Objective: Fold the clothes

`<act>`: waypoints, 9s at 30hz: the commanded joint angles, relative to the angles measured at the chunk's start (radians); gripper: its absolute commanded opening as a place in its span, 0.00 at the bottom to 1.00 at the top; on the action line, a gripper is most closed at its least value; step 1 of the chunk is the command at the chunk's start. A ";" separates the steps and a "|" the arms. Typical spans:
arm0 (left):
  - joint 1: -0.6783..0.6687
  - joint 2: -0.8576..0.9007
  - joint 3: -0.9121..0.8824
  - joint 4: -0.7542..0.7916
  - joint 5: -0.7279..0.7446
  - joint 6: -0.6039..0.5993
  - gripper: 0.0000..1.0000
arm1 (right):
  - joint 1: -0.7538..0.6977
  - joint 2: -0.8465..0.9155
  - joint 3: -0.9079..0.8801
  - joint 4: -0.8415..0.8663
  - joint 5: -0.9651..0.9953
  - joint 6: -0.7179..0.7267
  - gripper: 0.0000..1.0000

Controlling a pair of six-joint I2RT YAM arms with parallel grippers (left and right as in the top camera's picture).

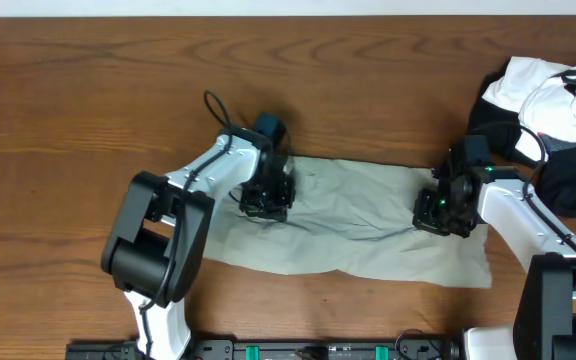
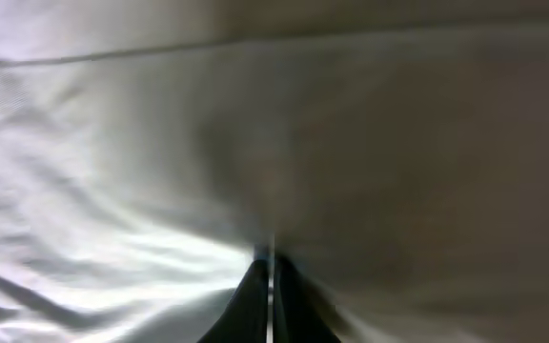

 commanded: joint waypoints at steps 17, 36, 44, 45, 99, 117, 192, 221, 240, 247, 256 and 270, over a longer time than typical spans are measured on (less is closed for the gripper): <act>0.401 0.056 -0.024 -0.020 -0.229 0.047 0.09 | -0.031 0.003 -0.022 0.039 0.116 -0.014 0.04; 0.549 -0.227 -0.023 -0.037 0.018 0.098 1.00 | -0.033 0.003 0.025 0.035 -0.171 -0.081 0.82; 0.543 -0.331 -0.023 -0.068 0.018 0.097 0.98 | 0.033 0.003 0.018 0.050 -0.263 -0.027 0.93; 0.543 -0.331 -0.023 -0.078 0.018 0.097 0.98 | 0.042 0.003 0.016 0.058 -0.262 -0.021 0.94; 0.543 -0.330 -0.024 -0.152 0.018 0.113 0.98 | -0.008 0.003 -0.149 0.322 -0.179 0.201 0.01; 0.543 -0.330 -0.024 -0.153 0.018 0.113 0.98 | -0.107 0.003 0.406 -0.304 -0.033 -0.067 0.01; 0.543 -0.330 -0.024 -0.181 0.019 0.113 0.98 | 0.377 0.172 0.932 -0.649 0.143 0.090 0.99; 0.543 -0.330 -0.024 -0.182 0.019 0.112 0.98 | 0.695 0.188 0.510 -0.113 -0.216 0.151 0.93; 0.543 -0.330 -0.024 -0.181 0.018 0.128 0.98 | 0.693 -0.040 0.638 -0.288 0.224 0.174 0.70; 0.543 -0.330 -0.024 -0.181 0.018 0.128 0.98 | 0.560 -0.070 0.632 -0.320 0.214 0.174 0.33; 0.543 -0.330 -0.024 -0.182 0.018 0.128 0.98 | 0.510 0.014 0.458 -0.187 0.204 0.234 0.01; 0.543 -0.330 -0.024 -0.179 0.018 0.128 0.98 | 0.665 0.204 0.318 0.133 0.133 0.349 0.01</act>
